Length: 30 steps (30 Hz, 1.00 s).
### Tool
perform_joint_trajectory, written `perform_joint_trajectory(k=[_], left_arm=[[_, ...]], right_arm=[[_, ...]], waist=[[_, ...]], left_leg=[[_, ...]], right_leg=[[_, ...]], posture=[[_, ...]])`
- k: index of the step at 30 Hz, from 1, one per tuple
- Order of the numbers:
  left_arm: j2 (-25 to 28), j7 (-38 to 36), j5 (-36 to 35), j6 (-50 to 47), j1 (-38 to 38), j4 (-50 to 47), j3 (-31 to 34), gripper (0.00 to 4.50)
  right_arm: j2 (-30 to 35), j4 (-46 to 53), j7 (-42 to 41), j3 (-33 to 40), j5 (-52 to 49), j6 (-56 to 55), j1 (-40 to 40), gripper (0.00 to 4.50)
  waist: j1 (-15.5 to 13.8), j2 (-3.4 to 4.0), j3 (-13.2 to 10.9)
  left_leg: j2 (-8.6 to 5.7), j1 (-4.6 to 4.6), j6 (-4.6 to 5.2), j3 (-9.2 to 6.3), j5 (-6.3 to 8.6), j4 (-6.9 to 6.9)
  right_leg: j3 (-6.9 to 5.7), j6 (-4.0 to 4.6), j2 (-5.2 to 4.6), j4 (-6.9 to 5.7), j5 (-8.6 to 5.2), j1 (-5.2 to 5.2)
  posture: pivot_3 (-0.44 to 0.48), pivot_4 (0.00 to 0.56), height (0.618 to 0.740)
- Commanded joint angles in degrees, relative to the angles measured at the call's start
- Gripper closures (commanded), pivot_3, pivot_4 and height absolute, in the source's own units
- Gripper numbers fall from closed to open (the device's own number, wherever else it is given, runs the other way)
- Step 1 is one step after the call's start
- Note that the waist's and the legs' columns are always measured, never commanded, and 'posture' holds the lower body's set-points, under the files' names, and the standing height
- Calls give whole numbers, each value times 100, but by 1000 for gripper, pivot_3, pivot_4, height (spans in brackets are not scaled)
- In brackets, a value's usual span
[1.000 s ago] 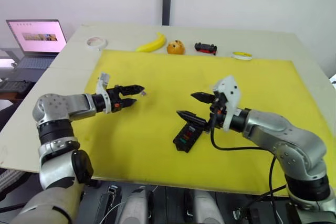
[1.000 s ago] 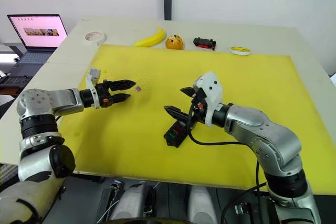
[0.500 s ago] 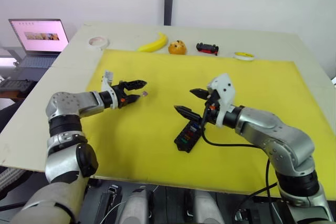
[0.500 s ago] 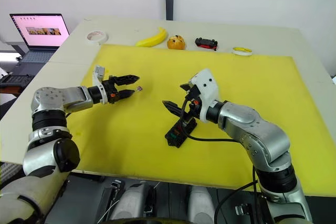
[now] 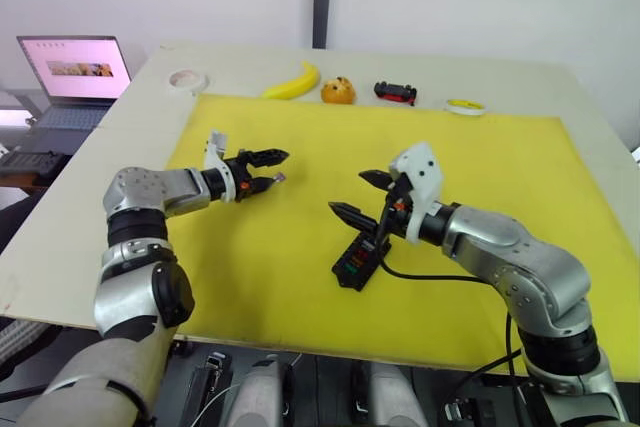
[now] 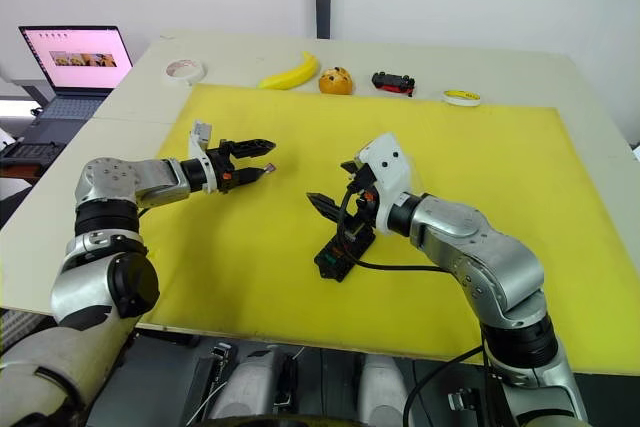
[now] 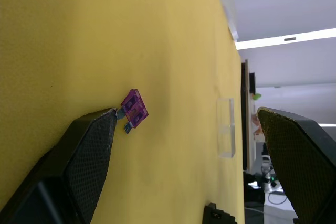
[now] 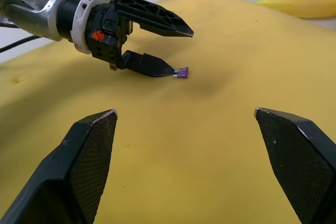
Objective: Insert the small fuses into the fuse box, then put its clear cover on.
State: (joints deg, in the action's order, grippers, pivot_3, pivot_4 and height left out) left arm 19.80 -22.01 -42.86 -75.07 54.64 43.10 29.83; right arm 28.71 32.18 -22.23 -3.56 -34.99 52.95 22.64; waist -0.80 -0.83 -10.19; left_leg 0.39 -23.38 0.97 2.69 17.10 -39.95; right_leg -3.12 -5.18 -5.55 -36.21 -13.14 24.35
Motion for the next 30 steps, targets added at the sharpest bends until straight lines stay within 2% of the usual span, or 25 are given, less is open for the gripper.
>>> perform_joint_trajectory(k=[1,15,18,20,30], left_arm=[[-117,-9,116,94,94,125,-151,0],[-309,-179,418,656,197,704,-189,0],[-313,-231,441,682,209,751,-183,790],[-299,-283,479,661,210,769,-220,1798],[-243,-424,573,618,146,800,-285,1798]], right_arm=[[-7,160,13,157,12,-60,14,56],[66,232,9,275,14,29,26,56],[66,245,14,292,8,47,23,0],[61,255,16,302,8,62,21,0],[138,317,-55,298,2,124,-15,0]], waist=[[-1,0,0],[-35,2,5],[-40,3,6],[-40,3,6],[-30,3,5]], left_leg=[[0,0,0,0,0,0],[-4,5,1,-6,0,-2],[-4,5,1,-7,0,-2],[-4,4,1,-7,0,-2],[-4,1,6,-6,3,-1]], right_leg=[[0,0,0,0,0,0],[-4,-3,-4,0,2,-14],[-5,-4,-4,0,2,-15],[-5,-4,-4,2,2,-14],[-5,-4,-4,7,2,-12]], posture=[[0,150,740],[0,150,740],[0,150,740],[0,150,740],[0,150,740]])
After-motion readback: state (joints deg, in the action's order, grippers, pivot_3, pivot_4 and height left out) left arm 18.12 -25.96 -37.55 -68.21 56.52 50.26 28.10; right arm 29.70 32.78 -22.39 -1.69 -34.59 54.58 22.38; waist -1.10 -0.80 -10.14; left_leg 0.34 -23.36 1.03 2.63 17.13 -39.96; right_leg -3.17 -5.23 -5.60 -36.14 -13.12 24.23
